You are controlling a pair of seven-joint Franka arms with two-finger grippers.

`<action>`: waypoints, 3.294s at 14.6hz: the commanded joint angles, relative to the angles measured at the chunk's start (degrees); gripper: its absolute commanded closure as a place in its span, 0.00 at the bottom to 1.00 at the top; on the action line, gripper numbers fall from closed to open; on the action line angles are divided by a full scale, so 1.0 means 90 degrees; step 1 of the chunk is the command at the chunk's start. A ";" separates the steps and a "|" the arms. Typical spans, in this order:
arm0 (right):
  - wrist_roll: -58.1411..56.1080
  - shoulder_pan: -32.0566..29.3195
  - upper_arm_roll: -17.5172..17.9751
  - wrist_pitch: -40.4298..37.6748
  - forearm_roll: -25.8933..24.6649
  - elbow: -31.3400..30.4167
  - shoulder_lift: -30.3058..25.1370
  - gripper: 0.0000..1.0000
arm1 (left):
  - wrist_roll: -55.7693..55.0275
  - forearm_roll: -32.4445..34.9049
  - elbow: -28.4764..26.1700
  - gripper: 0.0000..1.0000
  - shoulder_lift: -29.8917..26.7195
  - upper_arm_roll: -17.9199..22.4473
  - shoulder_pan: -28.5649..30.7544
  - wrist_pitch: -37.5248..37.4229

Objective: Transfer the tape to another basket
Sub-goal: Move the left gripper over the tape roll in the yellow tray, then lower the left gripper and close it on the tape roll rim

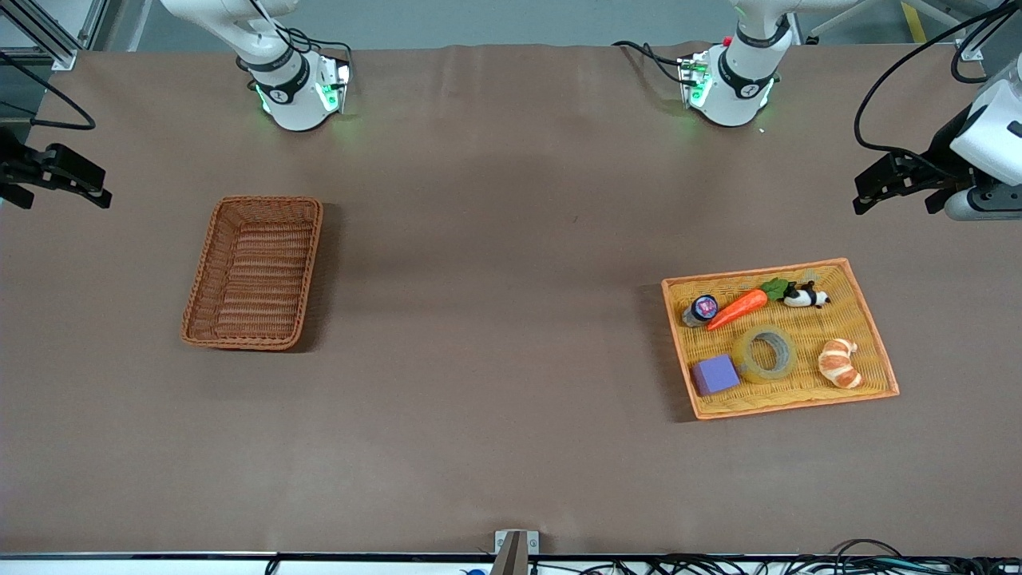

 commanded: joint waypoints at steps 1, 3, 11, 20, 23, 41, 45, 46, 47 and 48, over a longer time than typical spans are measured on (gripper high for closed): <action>0.0065 -0.0066 0.0037 -0.0030 0.0076 -0.0050 -0.0056 0.00 | 0.0049 0.0007 -0.0019 0.00 -0.0070 -0.0025 0.0018 -0.0004; 0.0065 -0.0066 0.0037 -0.0030 0.0076 -0.0050 -0.0056 0.00 | -0.0020 0.0007 0.0010 0.00 -0.0070 -0.0015 0.0008 -0.0023; 0.0065 -0.0066 0.0037 -0.0001 0.0076 -0.0031 -0.0047 0.00 | 0.0195 0.0065 0.0030 0.00 0.0681 0.0053 0.0154 0.0493; 0.0055 -0.0076 0.0037 0.0019 0.0144 -0.0001 -0.0037 0.00 | 0.0703 0.0017 -0.0388 0.00 0.2049 0.0043 0.0524 0.2025; -0.0003 -0.0086 0.0037 0.0019 0.0145 0.0008 -0.0027 0.00 | 0.0703 0.0027 -0.0974 0.00 0.2157 0.0034 0.0565 0.2836; 0.0026 -0.0076 0.0038 0.0039 0.0145 0.0018 -0.0017 0.00 | 0.0684 0.0095 -0.0907 0.00 0.4022 0.0034 0.0447 0.4664; 0.0055 -0.0066 0.0037 0.0038 0.0155 0.0018 -0.0017 0.00 | 0.0742 0.0095 -0.1034 0.05 0.4315 0.0024 0.0554 0.5015; 0.0055 -0.0076 0.0037 0.0039 0.0154 0.0018 -0.0017 0.00 | 0.0752 0.0095 -0.1034 0.17 0.4315 0.0014 0.0545 0.5025; 0.0055 -0.0076 0.0037 0.0039 0.0154 0.0018 -0.0017 0.00 | 0.0762 0.0095 -0.0996 0.45 0.4315 0.0024 0.0516 0.5035; 0.0055 -0.0066 0.0037 0.0039 0.0154 0.0018 -0.0017 0.00 | 0.0752 0.0095 -0.0986 0.67 0.4315 0.0024 0.0516 0.5035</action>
